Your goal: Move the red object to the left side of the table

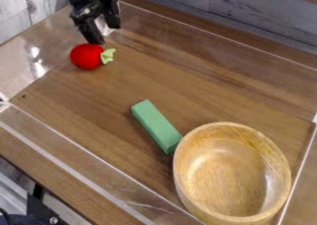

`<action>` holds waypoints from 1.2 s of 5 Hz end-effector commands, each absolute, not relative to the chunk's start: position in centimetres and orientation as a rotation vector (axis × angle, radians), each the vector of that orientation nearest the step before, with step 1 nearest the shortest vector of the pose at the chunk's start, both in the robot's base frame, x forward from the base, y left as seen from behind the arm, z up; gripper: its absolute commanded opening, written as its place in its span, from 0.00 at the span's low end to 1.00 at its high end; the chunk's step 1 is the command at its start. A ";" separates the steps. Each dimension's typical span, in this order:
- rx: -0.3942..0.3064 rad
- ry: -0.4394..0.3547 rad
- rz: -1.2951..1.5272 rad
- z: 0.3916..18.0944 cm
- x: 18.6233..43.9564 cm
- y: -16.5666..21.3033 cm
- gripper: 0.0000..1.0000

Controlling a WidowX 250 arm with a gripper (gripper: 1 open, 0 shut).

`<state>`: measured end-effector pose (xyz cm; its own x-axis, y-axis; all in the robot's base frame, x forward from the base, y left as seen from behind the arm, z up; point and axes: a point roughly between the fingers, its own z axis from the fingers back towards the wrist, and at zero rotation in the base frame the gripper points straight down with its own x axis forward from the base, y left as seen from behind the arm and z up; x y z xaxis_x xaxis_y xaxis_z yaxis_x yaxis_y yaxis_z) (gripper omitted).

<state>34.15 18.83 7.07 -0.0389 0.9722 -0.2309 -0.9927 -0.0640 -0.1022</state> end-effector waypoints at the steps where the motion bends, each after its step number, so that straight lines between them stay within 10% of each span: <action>1: -0.286 -0.050 1.551 11.7 35.8 18.0 1.00; 6: -0.232 -0.095 1.297 12.7 37.4 15.4 1.00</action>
